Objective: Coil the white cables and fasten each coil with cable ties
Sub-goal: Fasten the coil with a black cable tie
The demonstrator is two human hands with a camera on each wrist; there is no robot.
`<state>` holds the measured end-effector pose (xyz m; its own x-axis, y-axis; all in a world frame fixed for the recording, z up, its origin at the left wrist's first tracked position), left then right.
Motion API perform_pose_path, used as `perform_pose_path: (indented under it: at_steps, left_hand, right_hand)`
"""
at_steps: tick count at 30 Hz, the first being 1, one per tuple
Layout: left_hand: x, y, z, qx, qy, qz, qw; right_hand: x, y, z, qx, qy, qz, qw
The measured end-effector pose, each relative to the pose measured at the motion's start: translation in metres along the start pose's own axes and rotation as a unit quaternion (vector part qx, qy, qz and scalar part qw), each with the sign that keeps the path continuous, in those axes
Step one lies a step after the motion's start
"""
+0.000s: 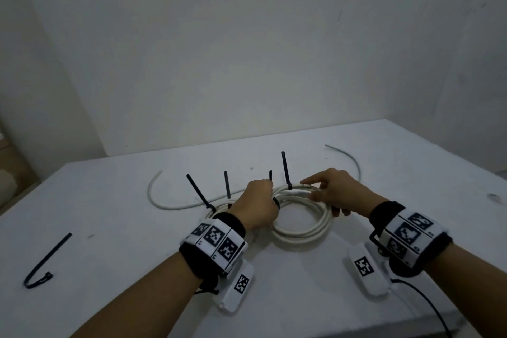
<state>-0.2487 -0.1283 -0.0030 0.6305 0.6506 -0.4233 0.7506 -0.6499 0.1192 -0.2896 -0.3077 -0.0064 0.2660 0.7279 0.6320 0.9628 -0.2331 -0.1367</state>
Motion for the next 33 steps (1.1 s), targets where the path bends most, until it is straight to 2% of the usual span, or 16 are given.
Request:
perform_pose_path:
  at_steps: [4,9,11,14,19,26,33]
  left_hand:
    - [0.003,0.001,0.005,-0.021,0.007,-0.029,0.999]
    - [0.009,0.000,0.000,-0.047,0.005,-0.044,0.998]
    - [0.010,0.000,0.002,-0.032,0.011,-0.050,0.998]
    - [0.011,0.000,0.001,-0.053,-0.004,-0.057,0.997]
    - [0.006,0.004,-0.003,-0.095,-0.027,-0.060,0.993]
    - [0.004,0.015,-0.007,-0.073,-0.052,-0.065,0.994]
    - [0.004,0.012,0.002,-0.054,-0.055,-0.056,0.995]
  right_hand:
    - [-0.007,0.005,0.004,0.032,-0.011,0.031,0.999]
    - [-0.008,0.007,-0.002,0.013,0.003,0.036,0.999]
    - [-0.006,0.004,-0.002,0.046,-0.023,0.037,0.998]
    - [-0.002,-0.002,0.001,0.082,-0.069,0.048,0.993]
    - [0.005,-0.001,0.004,0.055,-0.120,0.055,0.990]
    - [0.006,0.004,-0.007,0.028,-0.073,0.068,0.995]
    - [-0.004,0.006,0.001,0.047,-0.058,0.087,0.993]
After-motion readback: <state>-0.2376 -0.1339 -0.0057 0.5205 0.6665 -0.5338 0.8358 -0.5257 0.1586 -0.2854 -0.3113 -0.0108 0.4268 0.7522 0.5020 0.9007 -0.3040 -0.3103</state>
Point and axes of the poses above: each hand's wrist, its own y-axis towards the middle knuckle, its own z-axis out of the palm, x = y × z, the point moved 3 cm from there along y, towards the middle knuckle, and after that the axes turned 10 degrees about z, right-handed, at the moved point
